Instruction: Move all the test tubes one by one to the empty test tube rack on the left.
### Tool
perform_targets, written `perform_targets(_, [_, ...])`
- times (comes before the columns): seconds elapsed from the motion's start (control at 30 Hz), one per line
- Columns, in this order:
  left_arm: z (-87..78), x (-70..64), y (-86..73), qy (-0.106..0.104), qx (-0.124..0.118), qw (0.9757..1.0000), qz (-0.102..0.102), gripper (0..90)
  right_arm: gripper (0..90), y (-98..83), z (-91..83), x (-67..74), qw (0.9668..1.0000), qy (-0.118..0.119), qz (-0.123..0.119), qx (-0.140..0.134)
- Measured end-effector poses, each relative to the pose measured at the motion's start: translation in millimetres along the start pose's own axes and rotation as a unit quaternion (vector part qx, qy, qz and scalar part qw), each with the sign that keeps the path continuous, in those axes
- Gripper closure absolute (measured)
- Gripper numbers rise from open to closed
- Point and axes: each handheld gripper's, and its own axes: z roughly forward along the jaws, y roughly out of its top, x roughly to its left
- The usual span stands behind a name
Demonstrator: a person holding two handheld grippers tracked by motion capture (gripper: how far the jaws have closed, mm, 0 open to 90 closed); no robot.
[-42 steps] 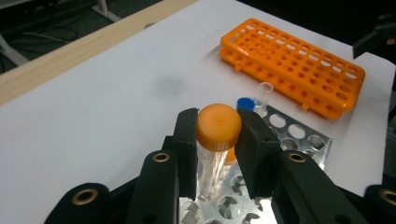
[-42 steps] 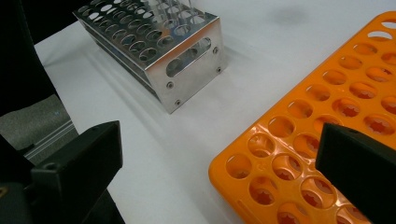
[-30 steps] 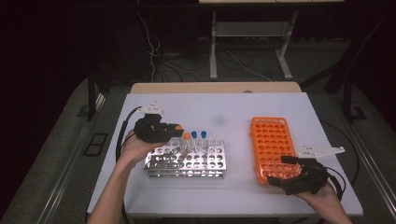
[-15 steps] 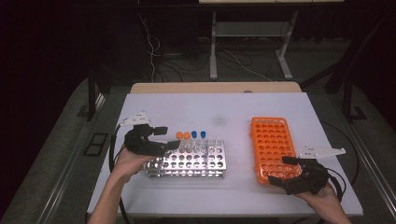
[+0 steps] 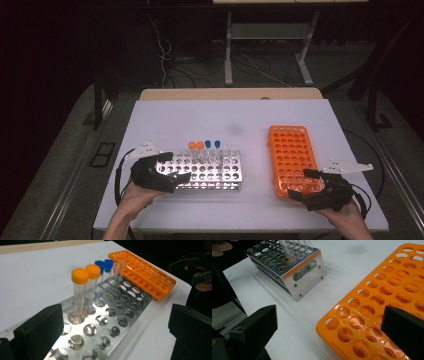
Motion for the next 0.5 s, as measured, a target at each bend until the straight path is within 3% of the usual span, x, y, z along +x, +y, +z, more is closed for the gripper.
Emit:
perform_targets(0.27, [0.5,-5.8,-17.9,-0.002,-0.018,0.9998,-0.002,0.0,0.3,-3.2,1.9,1.2,1.0000,-0.002,-0.002,-0.003])
perform_targets(0.5, [1.5,-6.2,-25.4,-0.006,-0.017,0.9998,-0.002,0.0,0.3,-5.3,2.1,0.4,1.0000,-0.002,0.001,-0.004])
